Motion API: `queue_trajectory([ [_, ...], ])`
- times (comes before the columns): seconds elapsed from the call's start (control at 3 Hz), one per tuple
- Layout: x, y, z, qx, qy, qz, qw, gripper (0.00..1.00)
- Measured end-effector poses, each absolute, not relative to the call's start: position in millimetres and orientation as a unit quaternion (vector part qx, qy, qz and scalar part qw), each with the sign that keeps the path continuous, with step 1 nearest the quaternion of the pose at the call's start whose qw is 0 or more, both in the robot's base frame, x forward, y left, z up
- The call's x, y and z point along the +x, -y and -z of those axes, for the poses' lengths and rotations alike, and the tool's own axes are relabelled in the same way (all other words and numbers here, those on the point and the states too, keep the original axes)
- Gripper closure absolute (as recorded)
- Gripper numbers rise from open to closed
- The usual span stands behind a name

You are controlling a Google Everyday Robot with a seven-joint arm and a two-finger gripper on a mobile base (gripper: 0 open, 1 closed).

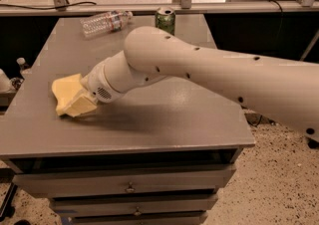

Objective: Pick sponge

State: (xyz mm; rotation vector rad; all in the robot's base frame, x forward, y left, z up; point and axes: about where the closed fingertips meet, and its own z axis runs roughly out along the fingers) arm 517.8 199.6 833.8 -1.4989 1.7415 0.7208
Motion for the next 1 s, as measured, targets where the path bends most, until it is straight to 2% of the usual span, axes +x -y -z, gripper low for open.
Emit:
queue_trajectory([
  [0.33, 529.7, -188.8, -851.1, -0.587, -0.673, -0.266, 0.363, 0.85],
  [0.67, 550.1, -161.9, -889.5, -0.584, -0.662, -0.269, 0.384, 1.00],
  [1.0, 564.5, -142.0, -927.8, -0.561, -0.638, -0.305, 0.430, 1.00],
])
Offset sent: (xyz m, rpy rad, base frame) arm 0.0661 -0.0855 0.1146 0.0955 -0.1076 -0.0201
